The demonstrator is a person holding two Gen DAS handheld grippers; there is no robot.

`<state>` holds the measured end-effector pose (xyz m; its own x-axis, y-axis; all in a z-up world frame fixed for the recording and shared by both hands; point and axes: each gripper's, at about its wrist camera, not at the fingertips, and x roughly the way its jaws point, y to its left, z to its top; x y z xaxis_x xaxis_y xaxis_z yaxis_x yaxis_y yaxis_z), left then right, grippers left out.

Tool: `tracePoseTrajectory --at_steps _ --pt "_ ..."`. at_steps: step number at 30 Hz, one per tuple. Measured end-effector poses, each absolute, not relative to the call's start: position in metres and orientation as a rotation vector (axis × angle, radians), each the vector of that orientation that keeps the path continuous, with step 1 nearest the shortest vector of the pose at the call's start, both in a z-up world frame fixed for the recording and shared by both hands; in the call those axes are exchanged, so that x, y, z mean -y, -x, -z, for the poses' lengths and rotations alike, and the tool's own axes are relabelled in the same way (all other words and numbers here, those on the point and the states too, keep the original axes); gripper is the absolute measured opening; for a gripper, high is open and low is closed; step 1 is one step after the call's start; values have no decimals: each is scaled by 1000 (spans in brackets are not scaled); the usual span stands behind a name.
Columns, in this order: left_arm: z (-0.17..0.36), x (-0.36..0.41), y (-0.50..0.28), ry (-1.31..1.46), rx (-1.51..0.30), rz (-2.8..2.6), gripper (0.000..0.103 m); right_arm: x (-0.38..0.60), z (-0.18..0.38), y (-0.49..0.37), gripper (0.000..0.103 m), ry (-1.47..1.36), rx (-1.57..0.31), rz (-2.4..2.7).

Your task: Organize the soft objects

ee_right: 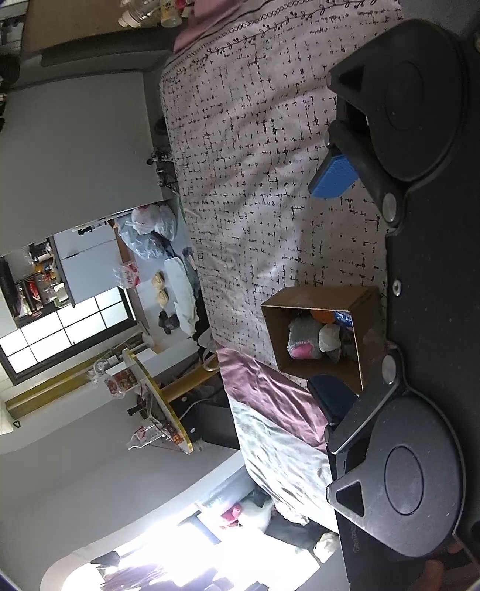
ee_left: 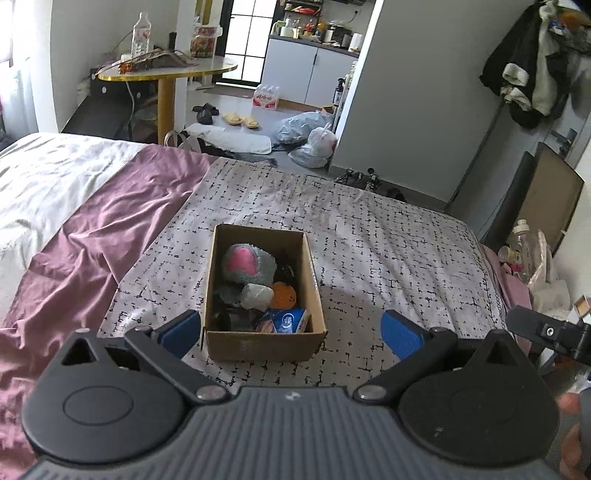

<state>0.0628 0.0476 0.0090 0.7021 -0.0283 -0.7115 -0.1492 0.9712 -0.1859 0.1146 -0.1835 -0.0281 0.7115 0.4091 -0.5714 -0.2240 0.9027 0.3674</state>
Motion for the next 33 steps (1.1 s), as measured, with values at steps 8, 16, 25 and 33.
tracePoseTrajectory --at_steps 8,16,25,33 --pt "-16 -45 -37 206 -779 -42 103 184 16 -89 103 -234 -692 -344" --pt "-21 -44 -23 173 -771 -29 103 184 10 -73 103 -225 -702 -345" --pt "-19 -40 -14 128 -778 -24 103 183 16 -64 103 -218 -730 -342" --pt "-17 -36 -11 112 -784 -25 103 180 21 -62 103 -211 -748 -355"
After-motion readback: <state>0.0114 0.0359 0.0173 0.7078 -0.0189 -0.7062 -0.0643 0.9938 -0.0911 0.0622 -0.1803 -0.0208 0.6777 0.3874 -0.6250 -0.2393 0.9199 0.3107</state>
